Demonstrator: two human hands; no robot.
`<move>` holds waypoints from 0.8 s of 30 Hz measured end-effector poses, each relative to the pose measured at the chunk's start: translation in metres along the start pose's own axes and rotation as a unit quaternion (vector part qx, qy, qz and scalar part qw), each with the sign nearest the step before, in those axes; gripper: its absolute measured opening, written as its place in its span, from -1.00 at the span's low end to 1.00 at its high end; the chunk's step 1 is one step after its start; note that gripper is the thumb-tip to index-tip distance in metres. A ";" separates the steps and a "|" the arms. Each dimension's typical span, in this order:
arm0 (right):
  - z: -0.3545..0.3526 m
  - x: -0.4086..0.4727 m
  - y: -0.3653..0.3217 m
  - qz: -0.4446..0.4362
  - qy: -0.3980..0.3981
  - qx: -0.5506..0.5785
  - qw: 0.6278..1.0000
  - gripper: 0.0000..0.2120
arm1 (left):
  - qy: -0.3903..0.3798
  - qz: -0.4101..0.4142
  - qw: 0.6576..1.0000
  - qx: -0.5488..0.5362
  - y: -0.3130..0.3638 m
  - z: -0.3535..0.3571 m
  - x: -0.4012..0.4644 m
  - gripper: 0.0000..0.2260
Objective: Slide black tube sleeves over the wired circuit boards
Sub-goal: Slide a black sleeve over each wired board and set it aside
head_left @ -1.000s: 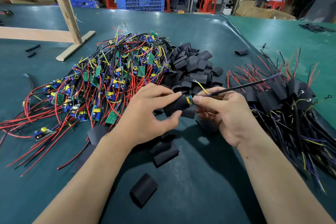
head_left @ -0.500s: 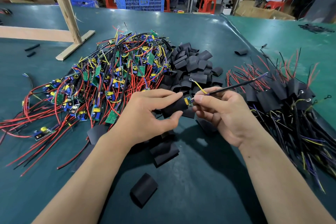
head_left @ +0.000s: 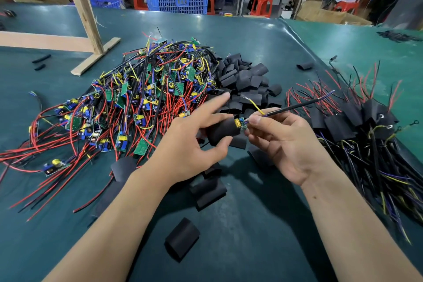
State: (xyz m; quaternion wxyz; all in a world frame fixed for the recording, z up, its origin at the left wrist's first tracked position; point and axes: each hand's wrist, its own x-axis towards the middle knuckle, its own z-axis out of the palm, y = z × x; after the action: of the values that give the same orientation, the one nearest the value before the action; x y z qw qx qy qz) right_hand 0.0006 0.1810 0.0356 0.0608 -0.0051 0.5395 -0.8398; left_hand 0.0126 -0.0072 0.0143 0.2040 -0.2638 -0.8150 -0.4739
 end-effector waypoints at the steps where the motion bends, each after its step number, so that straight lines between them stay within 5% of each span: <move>1: 0.001 0.000 0.000 -0.004 0.003 0.004 1.000 -0.86 | -0.005 -0.009 1.000 -0.013 0.000 -0.001 0.000 -0.40; 8: 0.001 0.000 0.005 -0.061 -0.004 -0.067 0.996 -0.88 | -0.001 -0.004 1.000 -0.001 -0.002 -0.002 -0.001 -0.47; 18: 0.000 0.000 0.003 0.002 -0.037 0.006 0.999 -0.92 | -0.022 0.001 1.000 0.005 -0.001 -0.004 0.002 -0.53; 24: 0.001 0.000 0.008 -0.091 -0.021 -0.168 0.981 -0.81 | -0.026 -0.009 0.999 -0.019 0.002 -0.001 0.000 -0.56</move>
State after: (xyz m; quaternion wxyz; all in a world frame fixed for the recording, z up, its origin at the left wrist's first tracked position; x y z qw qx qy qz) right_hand 0.0017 0.1766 0.0290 -0.0063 -0.0819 0.6691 -0.7387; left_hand 0.0135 -0.0071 0.0161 0.1739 -0.2726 -0.8131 -0.4840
